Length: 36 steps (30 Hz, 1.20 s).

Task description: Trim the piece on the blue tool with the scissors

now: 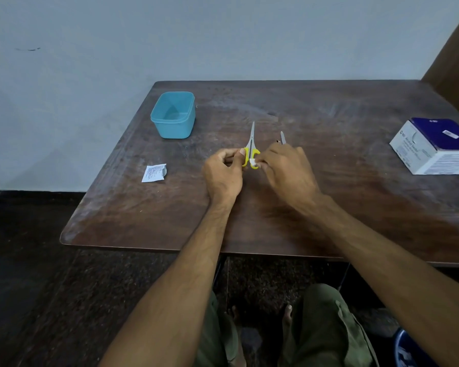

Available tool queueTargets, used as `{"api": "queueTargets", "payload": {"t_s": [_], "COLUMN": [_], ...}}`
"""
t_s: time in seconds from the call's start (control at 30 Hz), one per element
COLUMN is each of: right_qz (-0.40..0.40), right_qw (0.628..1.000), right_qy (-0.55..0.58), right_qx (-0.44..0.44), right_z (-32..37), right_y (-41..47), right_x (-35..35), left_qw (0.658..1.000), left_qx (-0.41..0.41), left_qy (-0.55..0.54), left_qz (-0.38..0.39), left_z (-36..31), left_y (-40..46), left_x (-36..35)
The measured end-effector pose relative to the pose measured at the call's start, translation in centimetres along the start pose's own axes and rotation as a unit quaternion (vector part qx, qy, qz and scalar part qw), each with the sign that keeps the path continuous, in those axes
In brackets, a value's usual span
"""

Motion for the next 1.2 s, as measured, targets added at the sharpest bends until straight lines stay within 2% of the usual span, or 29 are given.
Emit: {"api": "queueTargets", "payload": {"t_s": [0.13,0.27,0.37,0.5,0.63,0.83,0.93,1.1,1.2], "right_qz": [-0.030,-0.009,-0.012,-0.028,-0.015,0.012,0.008,-0.062,-0.072], "right_qw": [0.999,0.999,0.998,0.990,0.972,0.915,0.906,0.884,0.880], "right_qy": [0.003,0.020,0.050,0.112,0.200,0.355,0.373,0.400,0.405], "right_qx": [-0.034,-0.041,-0.038,-0.076,-0.124,-0.192,-0.199,-0.234,-0.237], "right_z": [-0.2,0.0,0.1,-0.3,-0.4,-0.8,-0.3,0.6,1.9], "right_y": [0.8,1.5,0.4,0.8,2.2,-0.3,-1.2,-0.5,-1.6], "right_x": [0.8,0.9,0.3,0.4,0.7,-0.1,-0.7,-0.5,-1.0], "left_qw": [1.000,1.000,1.000,0.999,0.999,0.998,0.997,0.996,0.996], "left_qx": [-0.008,-0.002,0.002,-0.001,0.003,0.016,0.016,0.025,0.024], "left_qy": [-0.003,-0.011,-0.024,-0.030,-0.045,-0.065,-0.071,-0.081,-0.089], "left_qz": [0.002,-0.005,-0.004,0.013,0.019,0.011,0.006,-0.008,-0.014], "left_z": [-0.3,0.0,0.1,-0.1,-0.2,0.2,0.1,-0.1,-0.1], "left_y": [-0.1,0.1,0.1,0.1,0.0,0.3,0.2,0.1,0.2], "left_x": [-0.1,-0.1,-0.1,-0.3,-0.1,0.0,0.1,0.3,0.4]}}
Point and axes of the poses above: each hand's wrist, its own y-axis towards the middle knuckle, its own x-axis out of the back of the hand, z = x × y, the point moved 2 cm from there along y, towards the middle knuckle, and after that the axes turned 6 degrees about -x, right-handed, at the moved point
